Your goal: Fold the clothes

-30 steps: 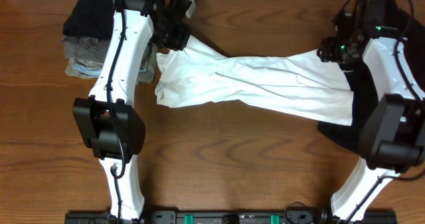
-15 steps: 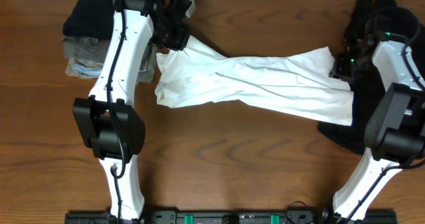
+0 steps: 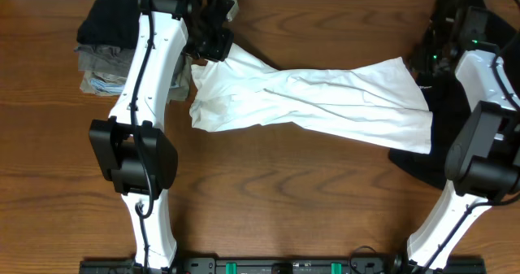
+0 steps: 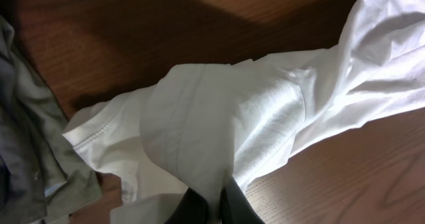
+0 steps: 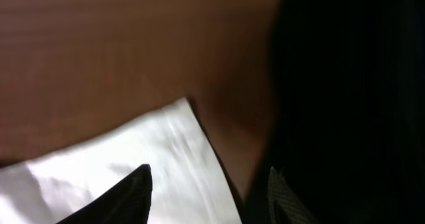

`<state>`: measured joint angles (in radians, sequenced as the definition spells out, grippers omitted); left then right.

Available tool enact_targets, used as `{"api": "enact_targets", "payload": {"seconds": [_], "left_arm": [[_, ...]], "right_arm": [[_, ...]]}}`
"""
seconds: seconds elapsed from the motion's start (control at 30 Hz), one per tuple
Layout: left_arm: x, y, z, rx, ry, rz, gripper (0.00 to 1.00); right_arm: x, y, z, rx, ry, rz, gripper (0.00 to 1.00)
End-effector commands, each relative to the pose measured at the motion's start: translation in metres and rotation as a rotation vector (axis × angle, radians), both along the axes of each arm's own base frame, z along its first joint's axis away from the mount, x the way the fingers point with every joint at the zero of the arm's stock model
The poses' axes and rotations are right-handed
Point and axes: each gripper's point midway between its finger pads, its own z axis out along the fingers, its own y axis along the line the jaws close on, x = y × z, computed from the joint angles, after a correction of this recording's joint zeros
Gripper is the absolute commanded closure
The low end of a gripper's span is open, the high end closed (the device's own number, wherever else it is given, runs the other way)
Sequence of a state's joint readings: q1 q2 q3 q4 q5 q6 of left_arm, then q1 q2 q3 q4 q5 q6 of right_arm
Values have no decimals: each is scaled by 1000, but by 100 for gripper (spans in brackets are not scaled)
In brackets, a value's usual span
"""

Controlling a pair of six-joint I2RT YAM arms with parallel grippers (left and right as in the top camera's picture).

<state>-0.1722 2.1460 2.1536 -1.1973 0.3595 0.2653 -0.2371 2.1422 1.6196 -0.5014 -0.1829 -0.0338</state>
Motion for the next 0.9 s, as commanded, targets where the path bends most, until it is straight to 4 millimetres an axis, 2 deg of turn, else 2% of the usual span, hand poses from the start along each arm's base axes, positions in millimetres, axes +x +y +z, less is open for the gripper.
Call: {"api": "enact_targets", "payload": {"seconds": [0.0, 0.23, 0.43, 0.53, 0.67, 0.73, 0.77, 0.87], "left_arm": [[1, 1, -4, 13, 9, 7, 94], [1, 1, -4, 12, 9, 7, 94], [1, 1, -4, 12, 9, 7, 94], [1, 1, -4, 12, 9, 7, 94], [1, 1, -4, 12, 9, 7, 94], [1, 1, -4, 12, 9, 7, 94], [1, 1, -4, 12, 9, 7, 94], [1, 1, -4, 12, 9, 7, 94]], "right_arm": [[9, 20, -27, -11, 14, 78, 46], [15, 36, -73, -8, 44, 108, 51], [17, 36, -91, -6, 52, 108, 52], [14, 36, -94, -6, 66, 108, 62], [8, 37, -97, -1, 92, 108, 87], [4, 38, -99, 3, 110, 108, 95], [3, 38, -100, 5, 117, 108, 99], [1, 37, -96, 7, 122, 105, 99]]}}
